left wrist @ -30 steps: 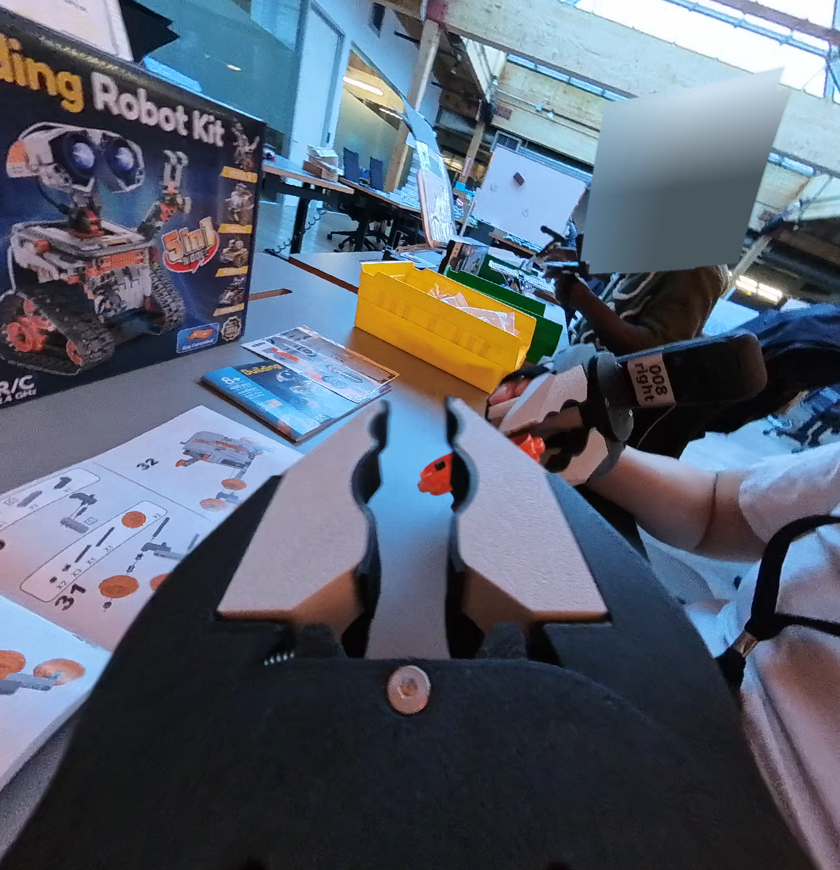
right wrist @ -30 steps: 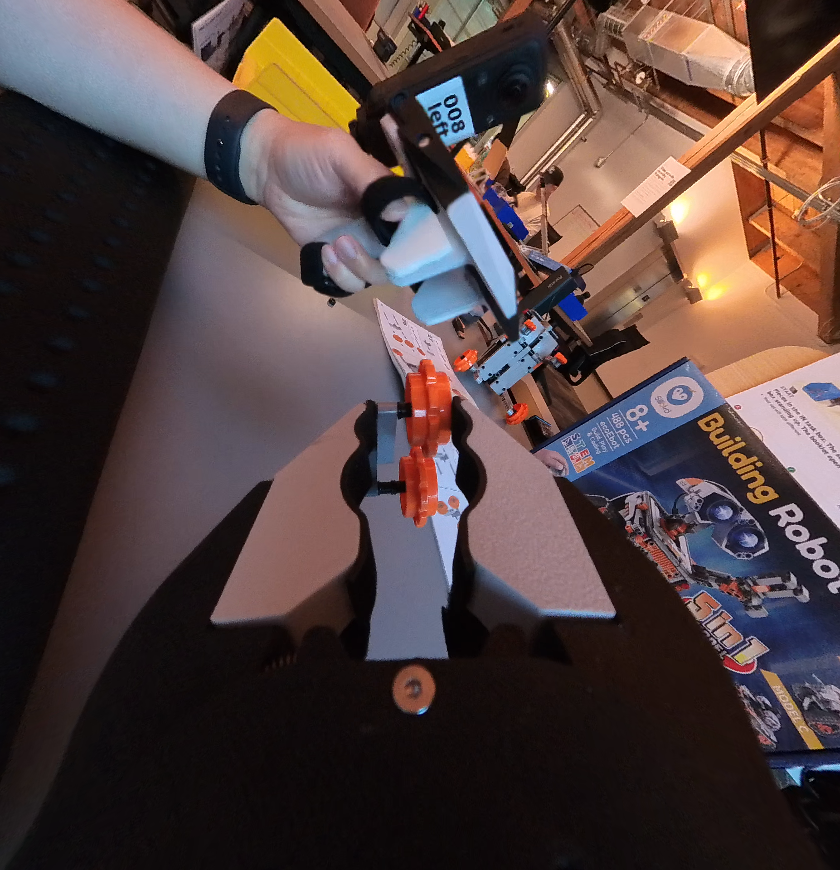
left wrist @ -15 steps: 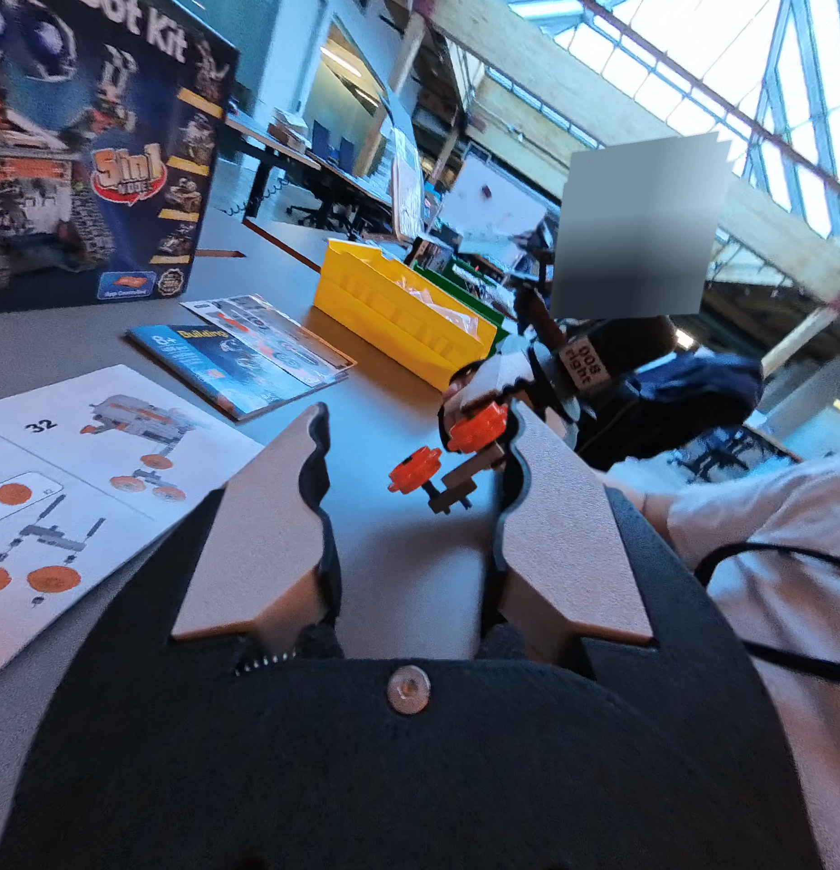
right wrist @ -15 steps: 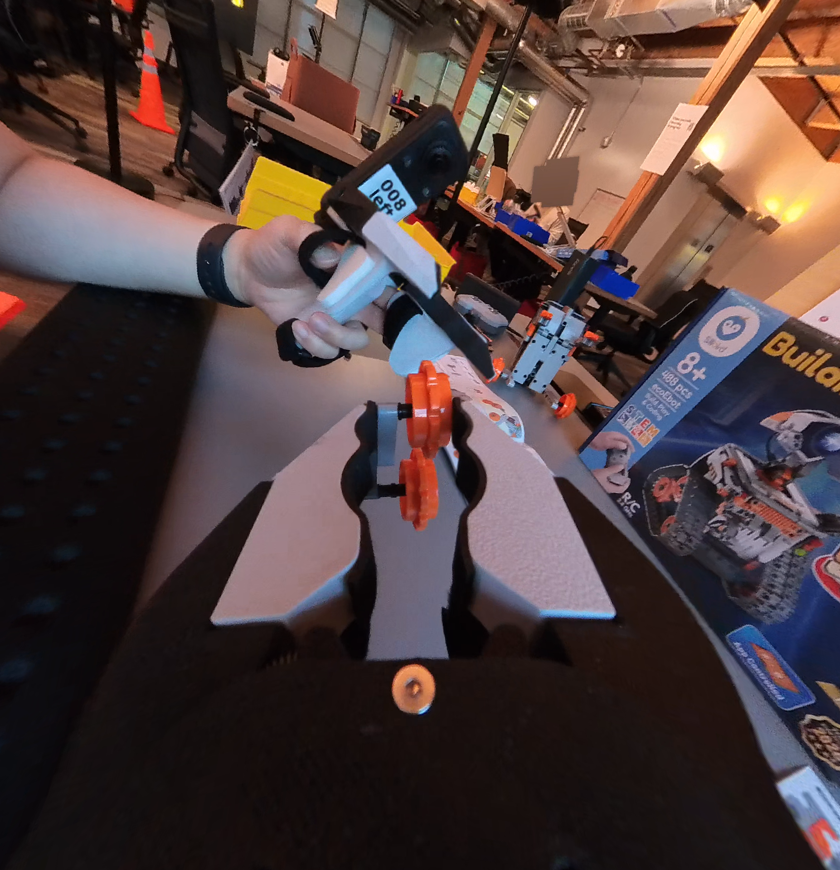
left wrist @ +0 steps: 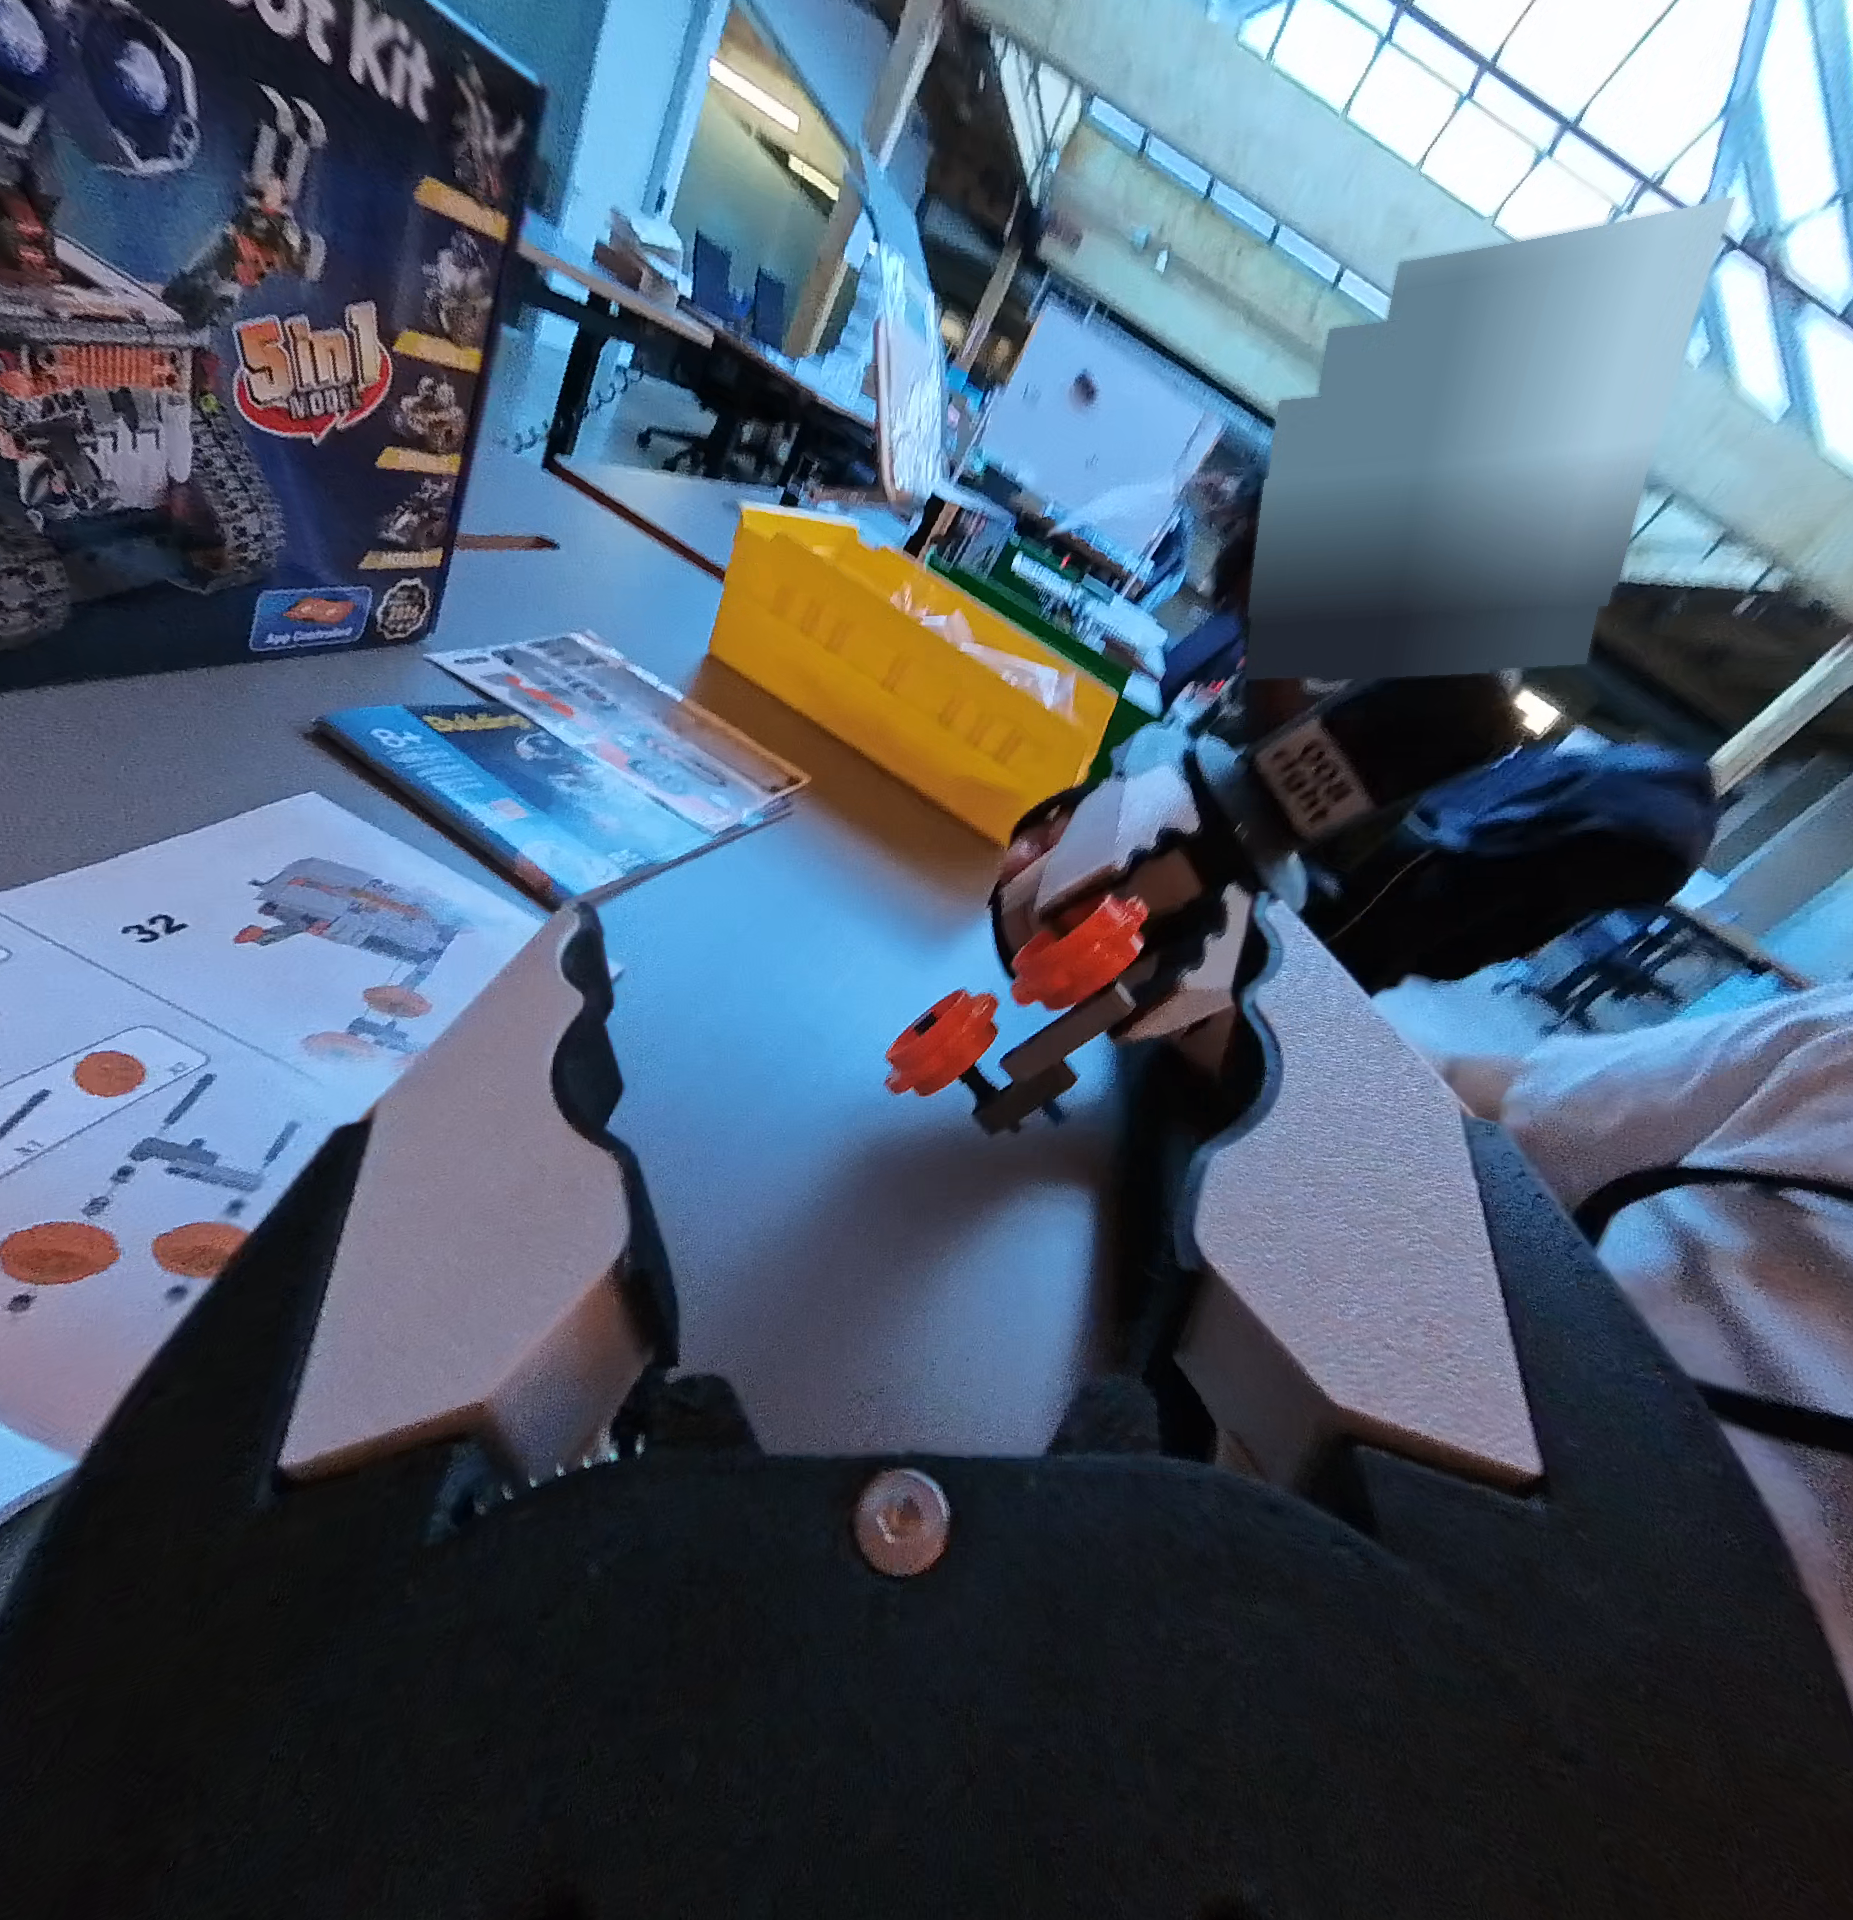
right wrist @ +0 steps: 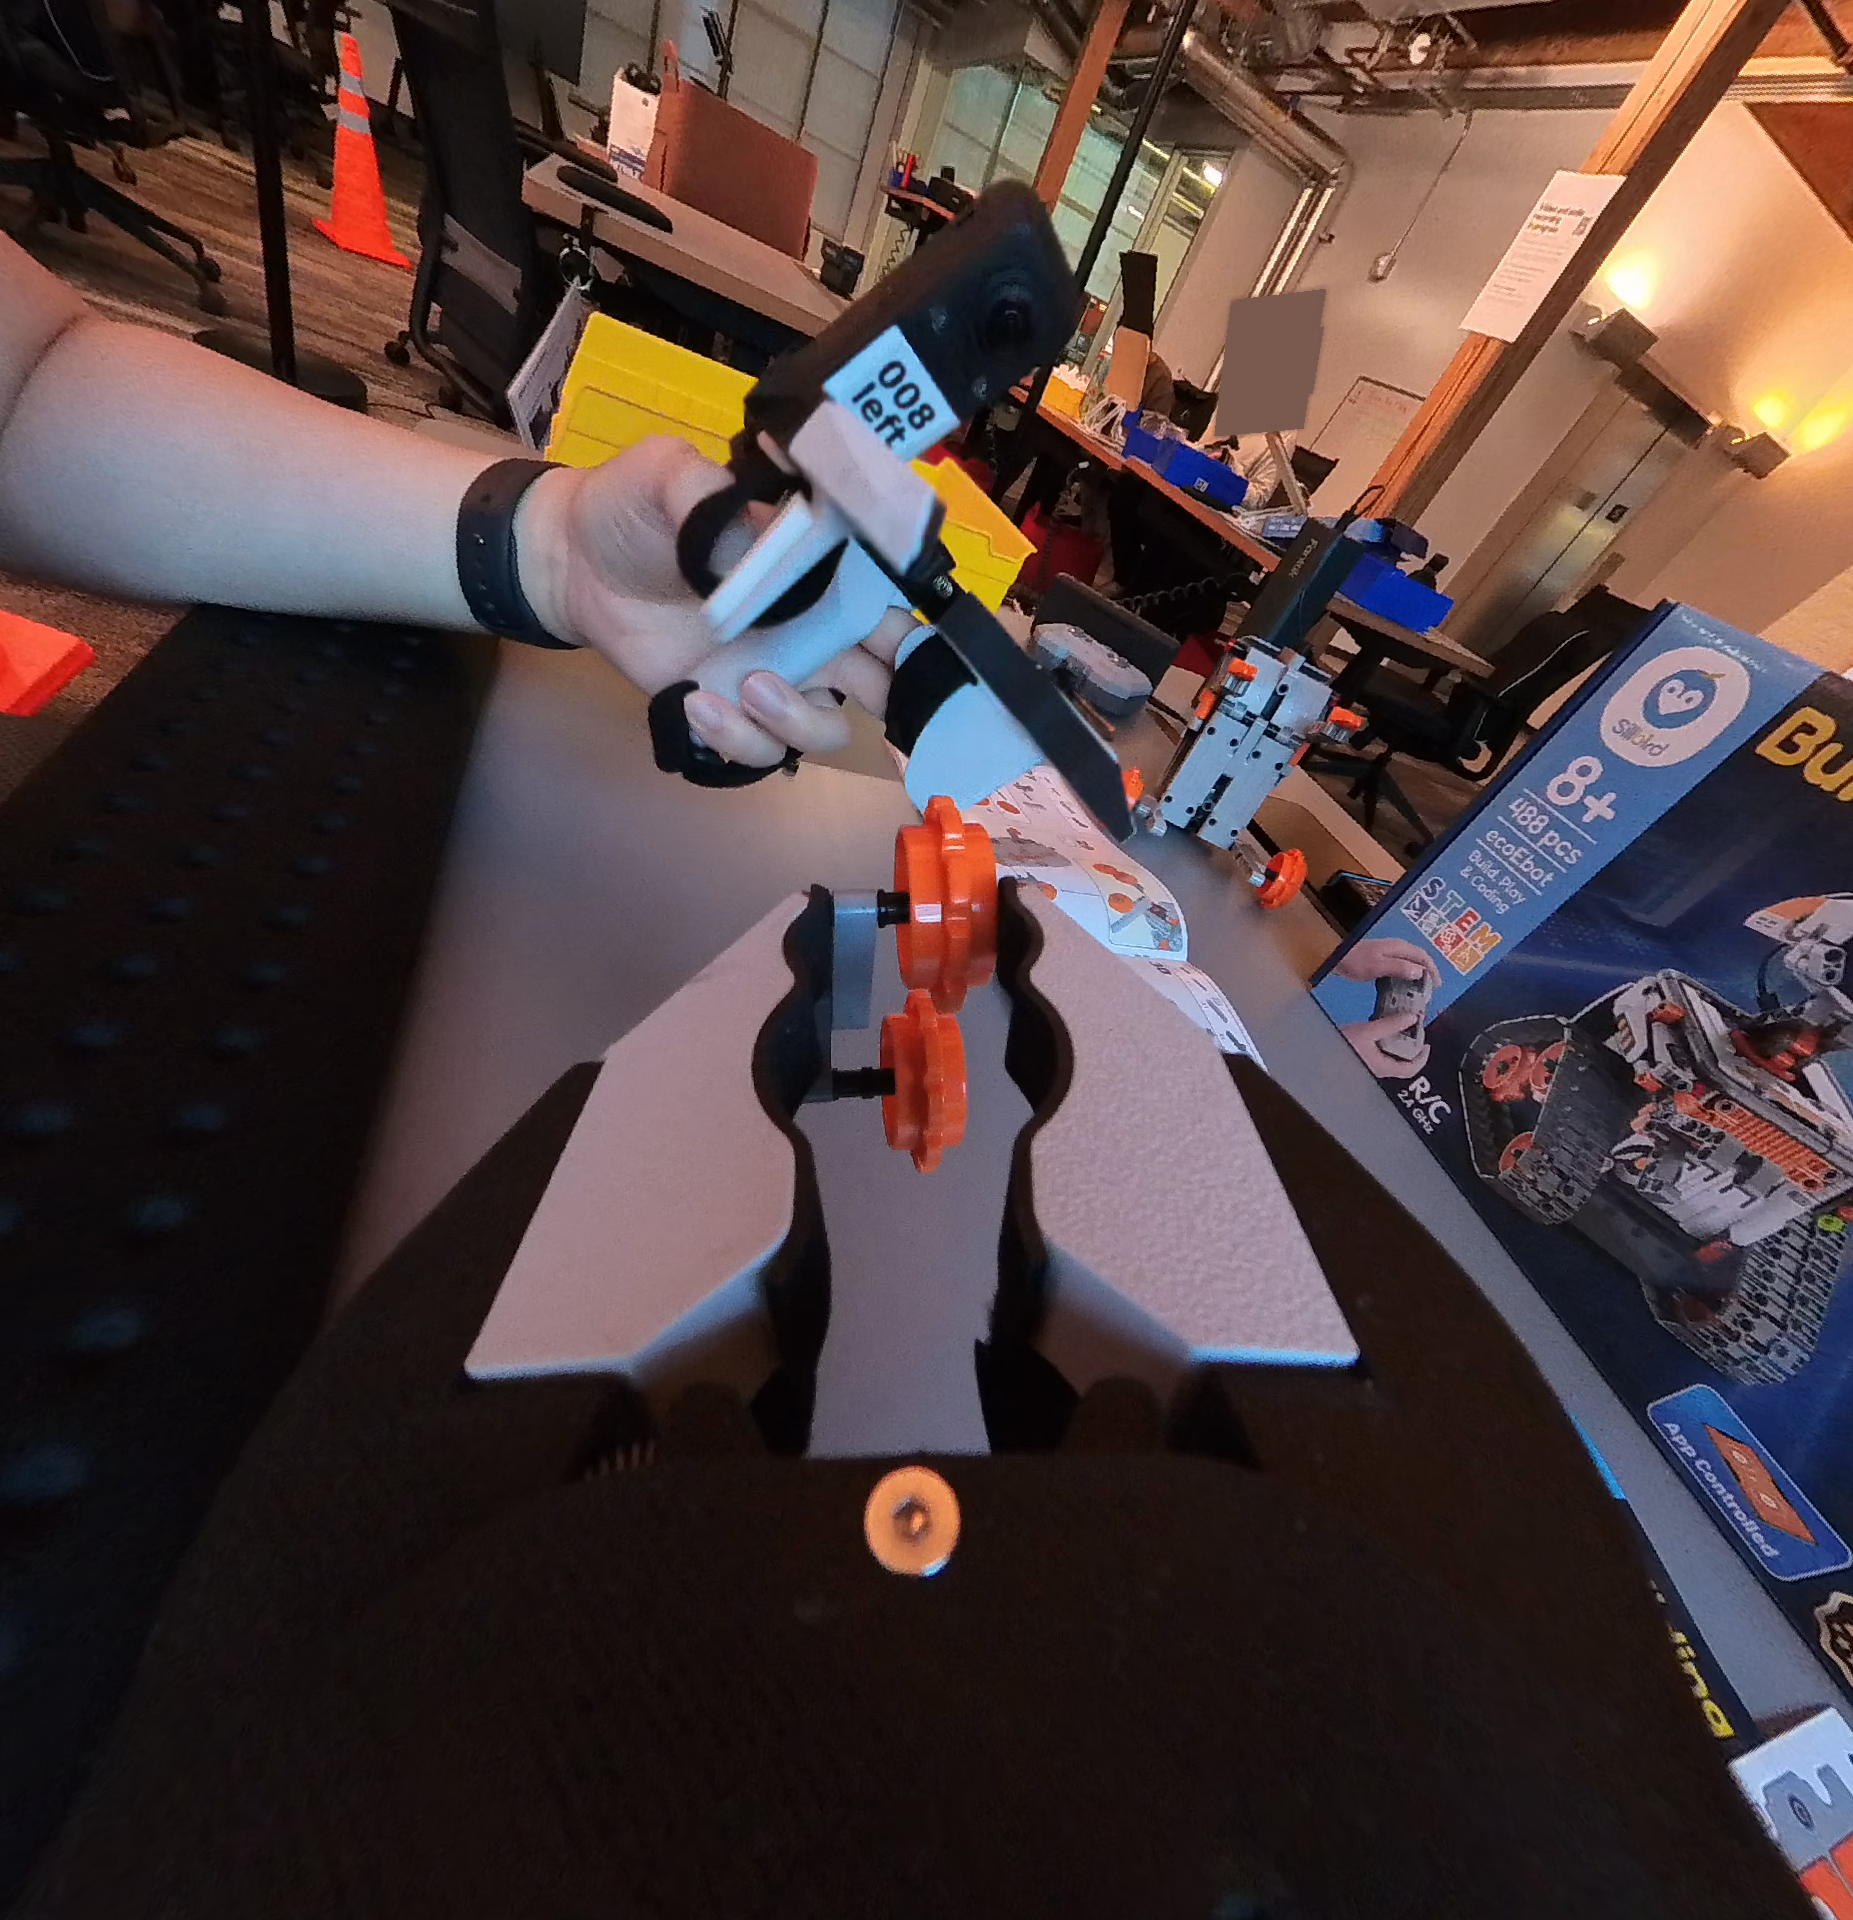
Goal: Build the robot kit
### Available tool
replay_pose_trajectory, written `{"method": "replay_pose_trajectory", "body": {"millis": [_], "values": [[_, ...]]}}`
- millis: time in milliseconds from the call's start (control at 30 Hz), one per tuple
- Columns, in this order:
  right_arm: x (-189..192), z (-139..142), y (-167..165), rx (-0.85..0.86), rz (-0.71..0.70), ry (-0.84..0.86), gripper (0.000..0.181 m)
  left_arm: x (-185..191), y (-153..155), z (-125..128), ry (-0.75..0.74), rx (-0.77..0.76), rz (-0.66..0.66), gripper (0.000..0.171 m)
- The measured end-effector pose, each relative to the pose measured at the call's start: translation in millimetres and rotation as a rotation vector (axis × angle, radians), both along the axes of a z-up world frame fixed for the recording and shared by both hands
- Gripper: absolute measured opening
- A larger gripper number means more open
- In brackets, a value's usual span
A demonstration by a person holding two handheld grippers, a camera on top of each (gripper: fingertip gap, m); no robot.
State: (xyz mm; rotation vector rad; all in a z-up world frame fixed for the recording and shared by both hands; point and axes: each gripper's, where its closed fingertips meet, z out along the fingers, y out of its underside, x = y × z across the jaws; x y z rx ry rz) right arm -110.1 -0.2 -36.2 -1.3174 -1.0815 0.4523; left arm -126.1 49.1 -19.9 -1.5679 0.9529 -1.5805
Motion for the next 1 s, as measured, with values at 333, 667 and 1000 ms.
{"method": "replay_pose_trajectory", "body": {"millis": [333, 667, 1000], "values": [[-5.5, 2.3, -11.4, 0.067, 0.049, -0.033, 0.03, 2.7, -49.6, -19.6, 0.104, 0.286, -0.252, 0.045], [-17.1, 4.9, -30.1, 0.111, 0.144, -0.043, 0.031, 13.1, -76.7, -32.6, 0.199, 1.061, -0.099, 0.038], [-22.1, 14.3, -36.4, 0.18, 0.179, 0.004, 0.031, 19.0, -81.9, -33.3, 0.215, 1.202, -0.028, 0.032]]}}
